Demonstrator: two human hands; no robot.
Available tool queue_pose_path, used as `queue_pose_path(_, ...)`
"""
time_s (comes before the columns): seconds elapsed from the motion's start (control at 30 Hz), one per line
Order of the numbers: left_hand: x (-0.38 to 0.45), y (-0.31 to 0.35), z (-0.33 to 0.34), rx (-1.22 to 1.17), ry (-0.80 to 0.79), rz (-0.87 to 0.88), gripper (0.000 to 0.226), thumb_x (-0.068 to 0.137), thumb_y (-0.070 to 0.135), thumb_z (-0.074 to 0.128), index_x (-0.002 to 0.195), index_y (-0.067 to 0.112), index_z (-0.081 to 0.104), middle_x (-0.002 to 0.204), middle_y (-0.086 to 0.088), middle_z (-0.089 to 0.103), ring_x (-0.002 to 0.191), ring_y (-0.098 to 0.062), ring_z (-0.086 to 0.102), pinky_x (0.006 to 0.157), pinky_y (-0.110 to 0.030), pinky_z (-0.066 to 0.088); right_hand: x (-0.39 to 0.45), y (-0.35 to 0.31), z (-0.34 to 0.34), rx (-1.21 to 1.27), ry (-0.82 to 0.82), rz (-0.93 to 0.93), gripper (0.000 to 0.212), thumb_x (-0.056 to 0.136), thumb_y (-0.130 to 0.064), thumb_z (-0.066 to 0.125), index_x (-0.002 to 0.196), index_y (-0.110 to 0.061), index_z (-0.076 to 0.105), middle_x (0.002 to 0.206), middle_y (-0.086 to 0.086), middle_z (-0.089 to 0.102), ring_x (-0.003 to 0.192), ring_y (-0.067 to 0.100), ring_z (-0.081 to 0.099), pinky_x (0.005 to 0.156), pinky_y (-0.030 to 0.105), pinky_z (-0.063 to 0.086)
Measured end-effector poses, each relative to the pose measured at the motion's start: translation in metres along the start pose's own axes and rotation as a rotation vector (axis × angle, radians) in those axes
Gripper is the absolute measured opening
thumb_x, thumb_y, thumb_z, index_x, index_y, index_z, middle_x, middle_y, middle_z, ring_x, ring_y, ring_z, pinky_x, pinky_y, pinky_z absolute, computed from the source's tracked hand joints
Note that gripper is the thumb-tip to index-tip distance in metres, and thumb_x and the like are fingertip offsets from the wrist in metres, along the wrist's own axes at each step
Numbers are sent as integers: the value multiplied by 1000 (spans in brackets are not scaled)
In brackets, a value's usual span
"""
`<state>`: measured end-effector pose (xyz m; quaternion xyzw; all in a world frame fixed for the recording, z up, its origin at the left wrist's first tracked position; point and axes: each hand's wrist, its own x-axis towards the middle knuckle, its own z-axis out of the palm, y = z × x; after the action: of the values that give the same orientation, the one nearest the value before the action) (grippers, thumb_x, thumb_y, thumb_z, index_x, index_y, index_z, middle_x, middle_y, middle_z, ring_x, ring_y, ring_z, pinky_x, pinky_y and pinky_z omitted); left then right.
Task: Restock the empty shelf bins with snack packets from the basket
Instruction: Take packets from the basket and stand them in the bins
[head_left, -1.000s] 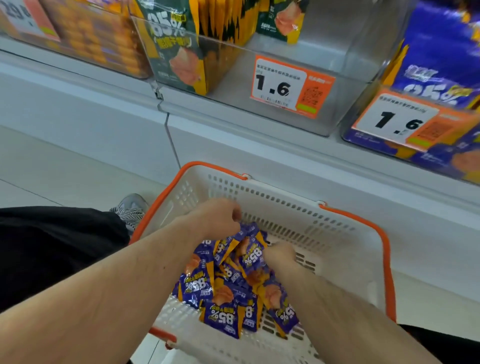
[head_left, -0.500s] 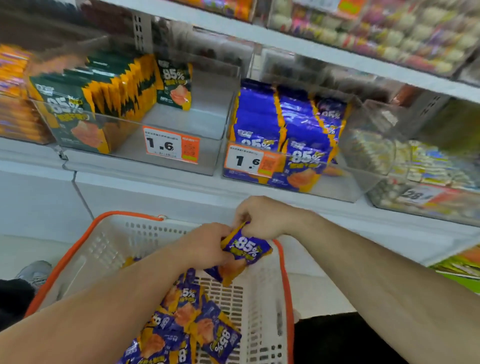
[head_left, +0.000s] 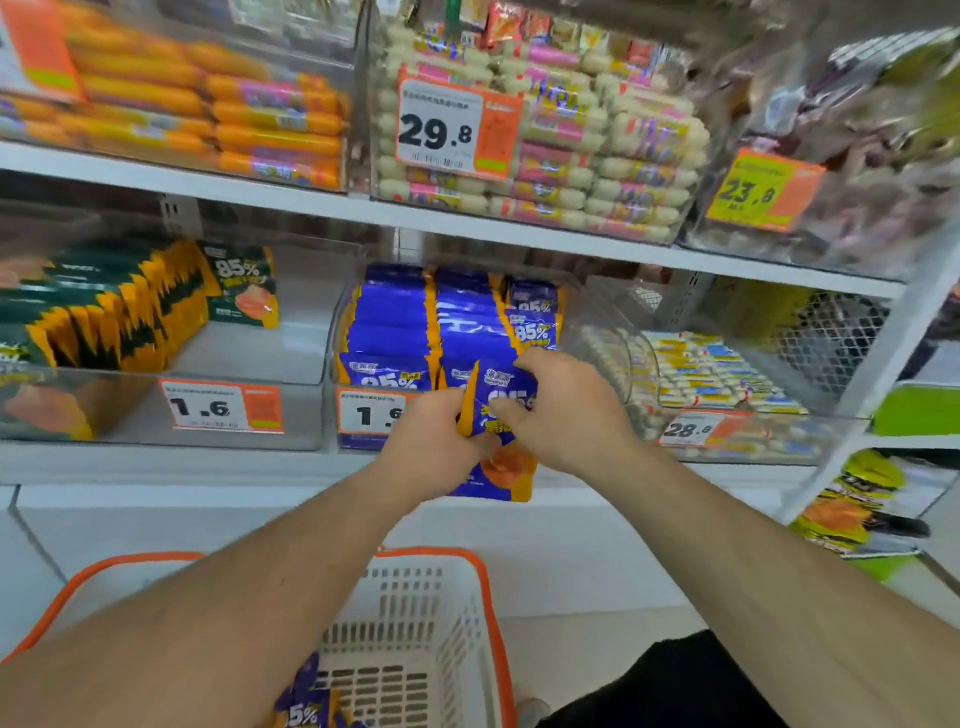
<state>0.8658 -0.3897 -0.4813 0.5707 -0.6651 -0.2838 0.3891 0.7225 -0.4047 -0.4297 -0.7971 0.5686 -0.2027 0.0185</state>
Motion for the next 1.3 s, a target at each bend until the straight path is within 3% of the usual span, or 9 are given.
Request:
queue_pose_path(0.2, 26, 38, -2, 72, 80, 111, 13, 87, 29, 69, 88, 31, 57, 69, 18, 58, 62, 0, 55, 51, -10, 34, 6, 19, -21, 34, 274, -70, 37, 89, -32, 68, 119, -15, 57, 118, 3, 55, 107, 23, 54, 75, 28, 37)
queue_pose_path(0.3, 37, 47, -1, 101, 138, 200, 15, 88, 35, 68, 85, 29, 54, 71, 11, 57, 67, -7, 55, 54, -21, 41, 9, 29, -24, -25, 480, -180, 29, 82, -25, 70, 105, -11, 61, 105, 11, 58, 88, 36, 60, 69, 38, 48)
queue_pose_path(0.37, 46, 47, -2, 272, 150, 263, 23, 86, 40, 68, 104, 28, 60, 97, 6, 64, 92, -17, 60, 74, -33, 50, 12, 37, -28, -103, 638, -227, 26, 78, -24, 69, 99, -9, 63, 96, 12, 59, 76, 36, 60, 62, 38, 46)
queue_pose_path(0.4, 52, 44, -2, 431, 130, 255, 44, 85, 44, 69, 123, 27, 55, 120, 3, 61, 111, -20, 56, 89, -38, 48, 15, 42, -31, -130, 699, -227, 25, 78, -24, 68, 98, -9, 63, 95, 12, 59, 75, 36, 60, 60, 37, 45)
queue_pose_path(0.5, 64, 28, -7, 825, 30, 167, 85, 84, 59, 62, 151, 25, 24, 157, 2, 29, 143, -20, 27, 116, -44, 21, 30, 59, -35, -166, 755, -176, 25, 81, -20, 72, 99, -5, 63, 96, 16, 59, 75, 38, 59, 59, 36, 42)
queue_pose_path(0.63, 70, 9, -8, 960, -13, 143, 79, 89, 65, 50, 153, 30, 19, 160, 5, 24, 146, -19, 22, 117, -43, 19, 60, 75, -27, -208, 586, -103, 27, 85, -20, 70, 106, -5, 61, 104, 16, 57, 81, 40, 60, 63, 39, 44)
queue_pose_path(0.8, 66, 1, 1, 977, 114, 213, 75, 90, 66, 44, 152, 30, 22, 156, 7, 31, 144, -17, 27, 113, -38, 26, 109, 77, -9, -319, 151, 52, 33, 91, -25, 63, 120, -14, 53, 117, 10, 55, 102, 33, 58, 73, 38, 44)
queue_pose_path(1.0, 69, -6, 3, 976, 153, 245, 75, 90, 67, 42, 153, 31, 21, 156, 7, 31, 145, -16, 25, 114, -38, 23, 170, 95, 35, -304, -330, 182, 16, 90, -21, 62, 85, -9, 53, 89, 8, 60, 69, 20, 55, 60, 30, 44)
queue_pose_path(1.3, 73, -16, 7, 951, 214, 279, 73, 90, 65, 45, 151, 31, 25, 155, 7, 34, 145, -17, 26, 112, -38, 24, 208, 116, 81, -406, -504, 174, 19, 83, -25, 67, 94, -10, 63, 95, 7, 65, 83, 24, 61, 66, 30, 49)
